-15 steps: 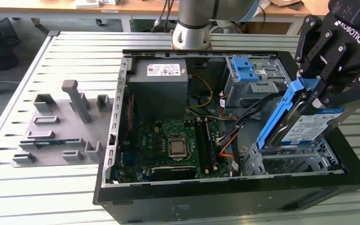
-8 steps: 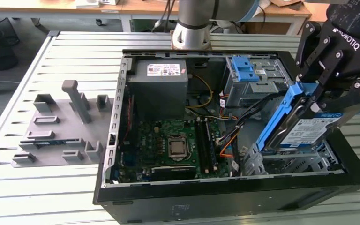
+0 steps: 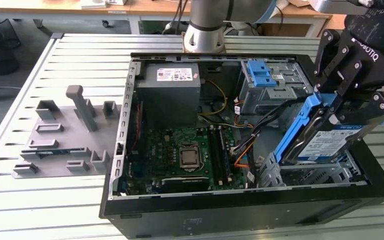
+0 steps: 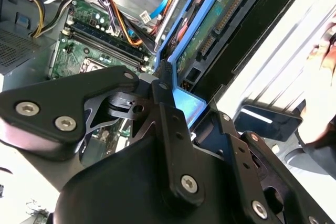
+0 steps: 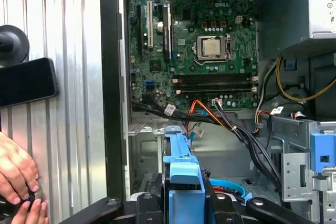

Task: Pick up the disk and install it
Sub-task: 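Insert the disk into the insertion slot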

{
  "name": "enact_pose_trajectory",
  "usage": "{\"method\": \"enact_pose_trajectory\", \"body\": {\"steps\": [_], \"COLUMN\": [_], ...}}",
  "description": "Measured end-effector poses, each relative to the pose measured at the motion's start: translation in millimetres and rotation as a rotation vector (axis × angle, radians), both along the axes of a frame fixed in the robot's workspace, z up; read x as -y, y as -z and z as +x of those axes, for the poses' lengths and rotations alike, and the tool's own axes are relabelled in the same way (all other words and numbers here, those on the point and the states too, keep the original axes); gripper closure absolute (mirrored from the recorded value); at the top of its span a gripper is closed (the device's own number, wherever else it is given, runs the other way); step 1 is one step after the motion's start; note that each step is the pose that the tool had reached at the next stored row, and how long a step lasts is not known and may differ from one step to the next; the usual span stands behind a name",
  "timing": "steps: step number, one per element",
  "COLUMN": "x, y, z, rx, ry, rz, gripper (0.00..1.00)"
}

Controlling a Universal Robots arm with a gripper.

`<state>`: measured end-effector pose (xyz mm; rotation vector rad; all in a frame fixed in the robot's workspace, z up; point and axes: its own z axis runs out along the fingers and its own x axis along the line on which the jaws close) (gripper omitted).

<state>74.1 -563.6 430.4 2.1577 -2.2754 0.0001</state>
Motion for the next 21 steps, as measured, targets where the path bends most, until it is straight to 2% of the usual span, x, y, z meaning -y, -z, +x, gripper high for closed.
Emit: {"method": "enact_pose_trajectory", "body": {"steps": [21], "x": [1.1], "y": [18.5], "z": [0.0], "rx": [0.0], "ry": [0.0], "rz": [0.0], "gripper": [0.64]}}
